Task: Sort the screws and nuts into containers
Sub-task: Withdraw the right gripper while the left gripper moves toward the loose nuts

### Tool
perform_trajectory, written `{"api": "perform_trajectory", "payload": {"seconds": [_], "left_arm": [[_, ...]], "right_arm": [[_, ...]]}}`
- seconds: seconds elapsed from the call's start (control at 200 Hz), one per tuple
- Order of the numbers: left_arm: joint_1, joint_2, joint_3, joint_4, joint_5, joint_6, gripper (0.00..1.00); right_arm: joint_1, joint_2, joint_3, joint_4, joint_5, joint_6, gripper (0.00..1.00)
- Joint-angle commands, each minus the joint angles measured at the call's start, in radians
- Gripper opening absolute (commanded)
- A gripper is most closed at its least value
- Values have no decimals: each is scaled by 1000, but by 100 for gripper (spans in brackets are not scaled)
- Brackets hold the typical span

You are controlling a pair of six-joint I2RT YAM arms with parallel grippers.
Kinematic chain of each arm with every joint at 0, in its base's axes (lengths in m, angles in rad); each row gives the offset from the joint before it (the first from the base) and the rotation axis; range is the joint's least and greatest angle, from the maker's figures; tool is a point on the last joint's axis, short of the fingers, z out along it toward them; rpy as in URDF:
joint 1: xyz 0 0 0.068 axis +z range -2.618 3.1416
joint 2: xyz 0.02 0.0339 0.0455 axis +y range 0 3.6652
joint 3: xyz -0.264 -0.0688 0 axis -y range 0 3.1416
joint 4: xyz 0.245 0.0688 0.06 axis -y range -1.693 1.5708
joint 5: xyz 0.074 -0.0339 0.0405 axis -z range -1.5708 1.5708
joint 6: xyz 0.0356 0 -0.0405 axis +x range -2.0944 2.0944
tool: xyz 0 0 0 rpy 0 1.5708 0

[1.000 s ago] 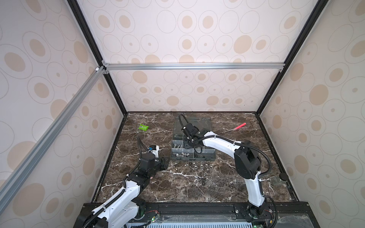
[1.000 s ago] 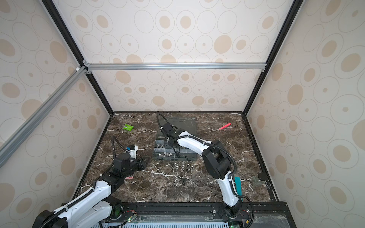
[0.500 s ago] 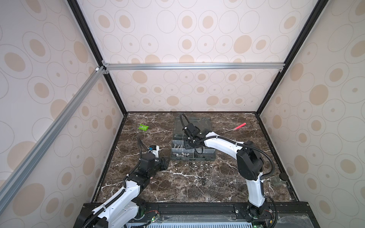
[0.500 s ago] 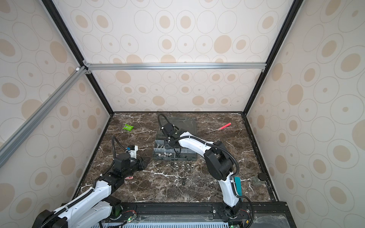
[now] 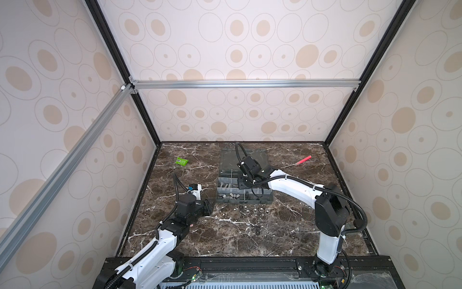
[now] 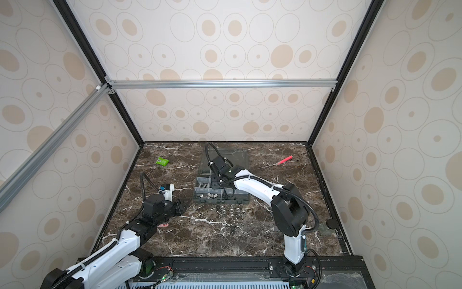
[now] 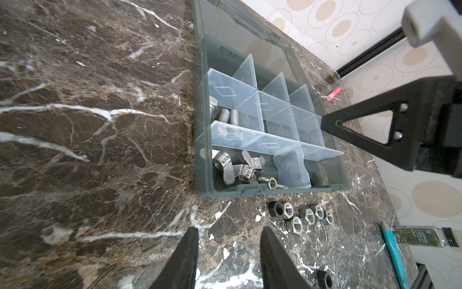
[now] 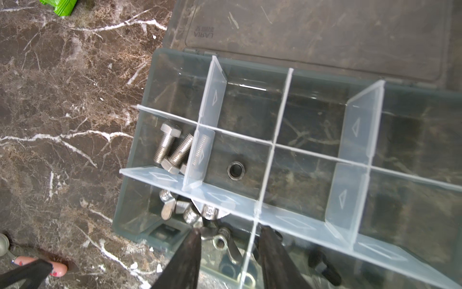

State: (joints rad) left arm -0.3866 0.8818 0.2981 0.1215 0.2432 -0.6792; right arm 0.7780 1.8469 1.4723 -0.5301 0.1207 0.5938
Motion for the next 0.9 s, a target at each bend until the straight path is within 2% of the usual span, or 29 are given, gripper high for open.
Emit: {"api": "perform_trajectory", "payload": {"seconds": [0.0,0.365,0.625,0.895], "left_arm": [[-31,13,27,33,2,-15,40],[-269,131,93,24,-159,34,40],[-379,261,158,23,-180,84,40],[-502,430,303,-51,-183,184,42]], "right_arm": [[-3,-81,-63,-4,44,22,42],[-8,-348,-355,-17,162,94,43],[-14,-536,-594,-32,203,213,43],[-14,-643,-699,-91,229,284,43]]}}
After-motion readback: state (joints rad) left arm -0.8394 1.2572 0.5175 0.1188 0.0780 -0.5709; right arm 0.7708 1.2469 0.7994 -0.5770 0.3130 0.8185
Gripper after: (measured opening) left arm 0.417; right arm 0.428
